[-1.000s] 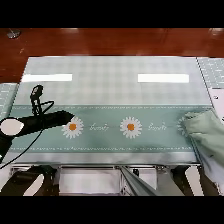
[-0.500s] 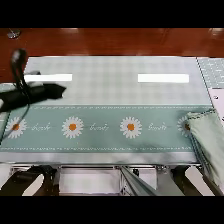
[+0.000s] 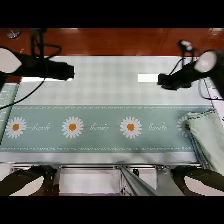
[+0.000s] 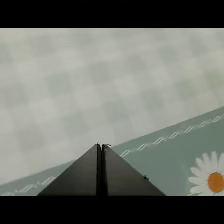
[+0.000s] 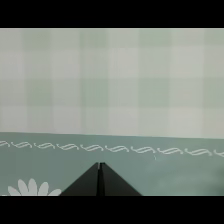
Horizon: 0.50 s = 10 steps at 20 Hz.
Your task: Fold the shirts.
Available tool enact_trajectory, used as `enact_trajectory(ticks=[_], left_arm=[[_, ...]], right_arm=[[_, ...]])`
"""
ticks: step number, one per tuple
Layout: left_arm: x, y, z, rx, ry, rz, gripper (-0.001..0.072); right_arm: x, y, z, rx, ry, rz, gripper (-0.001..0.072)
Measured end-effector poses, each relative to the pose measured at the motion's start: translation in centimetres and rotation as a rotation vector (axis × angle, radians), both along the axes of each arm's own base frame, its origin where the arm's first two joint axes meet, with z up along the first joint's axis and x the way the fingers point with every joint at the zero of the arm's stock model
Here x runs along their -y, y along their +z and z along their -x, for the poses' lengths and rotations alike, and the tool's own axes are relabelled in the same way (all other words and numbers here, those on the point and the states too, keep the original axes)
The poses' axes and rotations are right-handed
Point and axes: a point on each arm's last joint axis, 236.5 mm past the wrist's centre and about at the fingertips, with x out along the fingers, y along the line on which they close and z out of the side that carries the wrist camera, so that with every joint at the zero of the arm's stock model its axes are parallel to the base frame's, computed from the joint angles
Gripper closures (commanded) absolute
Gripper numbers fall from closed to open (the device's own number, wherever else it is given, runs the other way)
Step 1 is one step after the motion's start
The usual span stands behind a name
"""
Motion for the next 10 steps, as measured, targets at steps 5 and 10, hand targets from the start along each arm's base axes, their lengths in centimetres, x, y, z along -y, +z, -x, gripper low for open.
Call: enact_trajectory(ticks=[5, 10], left_arm=[[-4.1, -5.8, 0.6, -0.164, 0.09, -0.076, 0.0683], [-6.1, -7.3, 0.7, -0.217, 0.133, -0.095, 0.0683]], right_arm=[[-2.6, -4.0, 0.9, -0.086, 0.085, 0.033, 0.0688], [-2.2, -3.7, 1.3, -0.115, 0.141, 0.093, 0.0688]])
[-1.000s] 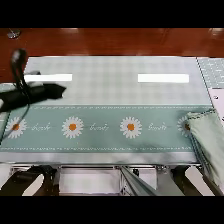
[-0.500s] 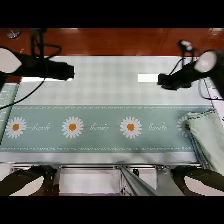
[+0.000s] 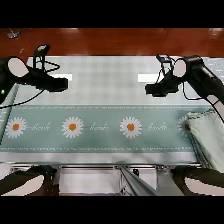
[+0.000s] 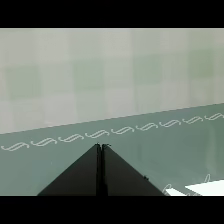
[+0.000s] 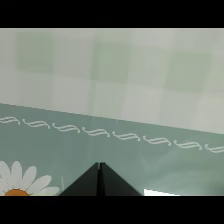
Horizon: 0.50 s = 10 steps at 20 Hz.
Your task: Fold the shirts.
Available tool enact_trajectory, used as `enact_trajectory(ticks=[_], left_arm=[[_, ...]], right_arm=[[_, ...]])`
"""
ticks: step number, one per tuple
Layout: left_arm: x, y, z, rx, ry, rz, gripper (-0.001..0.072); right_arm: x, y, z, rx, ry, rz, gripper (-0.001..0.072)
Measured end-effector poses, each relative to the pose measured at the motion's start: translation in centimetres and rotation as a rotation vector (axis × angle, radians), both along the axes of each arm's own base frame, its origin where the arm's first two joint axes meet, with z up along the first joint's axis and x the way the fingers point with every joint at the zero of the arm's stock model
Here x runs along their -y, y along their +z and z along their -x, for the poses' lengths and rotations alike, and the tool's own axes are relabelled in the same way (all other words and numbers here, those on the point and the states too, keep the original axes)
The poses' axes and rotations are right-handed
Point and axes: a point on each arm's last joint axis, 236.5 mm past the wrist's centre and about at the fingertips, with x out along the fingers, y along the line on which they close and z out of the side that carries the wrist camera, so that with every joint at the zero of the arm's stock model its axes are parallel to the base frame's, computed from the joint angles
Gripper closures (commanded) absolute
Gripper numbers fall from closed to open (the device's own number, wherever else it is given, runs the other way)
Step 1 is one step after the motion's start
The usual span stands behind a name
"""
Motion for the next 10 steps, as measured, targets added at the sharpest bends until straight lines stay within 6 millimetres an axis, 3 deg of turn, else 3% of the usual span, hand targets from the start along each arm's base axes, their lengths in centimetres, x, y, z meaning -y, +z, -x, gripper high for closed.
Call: enact_trajectory(ticks=[10], left_arm=[[-0.57, -0.44, 0.13, -0.014, 0.002, -0.014, 0.0683]], right_arm=[[1.1, 0.24, -0.78, 0.029, 0.021, 0.059, 0.0688]])
